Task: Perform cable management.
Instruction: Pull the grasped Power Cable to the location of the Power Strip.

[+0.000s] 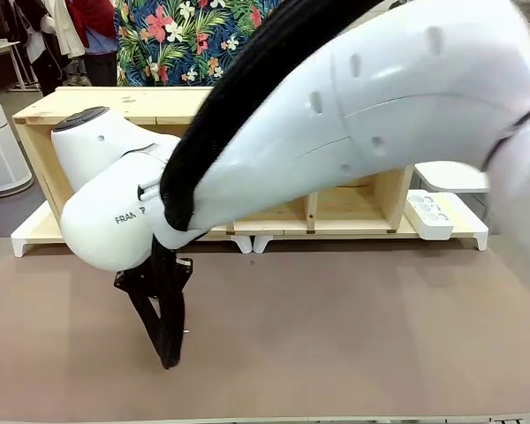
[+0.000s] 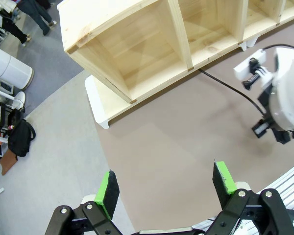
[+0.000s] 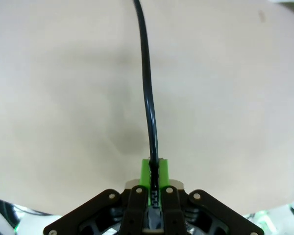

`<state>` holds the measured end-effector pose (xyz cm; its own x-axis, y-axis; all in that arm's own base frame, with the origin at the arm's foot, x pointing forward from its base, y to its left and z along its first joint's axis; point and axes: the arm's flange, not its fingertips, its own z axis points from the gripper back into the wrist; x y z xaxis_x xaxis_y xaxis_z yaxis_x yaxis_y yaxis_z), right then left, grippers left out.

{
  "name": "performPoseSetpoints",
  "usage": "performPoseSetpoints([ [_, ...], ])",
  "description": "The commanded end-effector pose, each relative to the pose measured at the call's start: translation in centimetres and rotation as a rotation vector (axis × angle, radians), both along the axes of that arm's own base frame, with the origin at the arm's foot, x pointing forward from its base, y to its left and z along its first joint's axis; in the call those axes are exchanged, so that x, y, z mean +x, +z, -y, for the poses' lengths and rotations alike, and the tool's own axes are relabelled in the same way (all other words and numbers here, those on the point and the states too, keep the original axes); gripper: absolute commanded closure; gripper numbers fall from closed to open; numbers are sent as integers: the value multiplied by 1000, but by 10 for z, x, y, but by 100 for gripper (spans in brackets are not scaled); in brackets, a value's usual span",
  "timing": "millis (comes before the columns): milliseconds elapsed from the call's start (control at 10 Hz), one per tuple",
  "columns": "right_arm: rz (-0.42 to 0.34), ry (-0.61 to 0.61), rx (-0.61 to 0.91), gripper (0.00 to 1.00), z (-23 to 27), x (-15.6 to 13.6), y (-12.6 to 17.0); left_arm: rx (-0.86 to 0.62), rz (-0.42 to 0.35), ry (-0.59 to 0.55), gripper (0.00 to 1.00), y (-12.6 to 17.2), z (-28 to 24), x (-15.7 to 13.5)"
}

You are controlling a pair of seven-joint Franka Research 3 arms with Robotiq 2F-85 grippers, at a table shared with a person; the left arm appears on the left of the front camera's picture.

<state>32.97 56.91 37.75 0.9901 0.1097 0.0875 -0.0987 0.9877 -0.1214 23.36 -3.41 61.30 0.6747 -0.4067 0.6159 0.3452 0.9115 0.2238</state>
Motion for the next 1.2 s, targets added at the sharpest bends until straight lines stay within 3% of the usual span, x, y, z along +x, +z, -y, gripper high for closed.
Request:
performPoseSetpoints([
  [0,28,-69,35,93,37,-36,5,-2,4,3,0,1,-1,0],
  [500,64,-244,9,93,86,-84,7,-2,4,3,0,1,-1,0],
  [1100,88,-246,-23,93,95,-84,10,-2,4,3,0,1,-1,0],
])
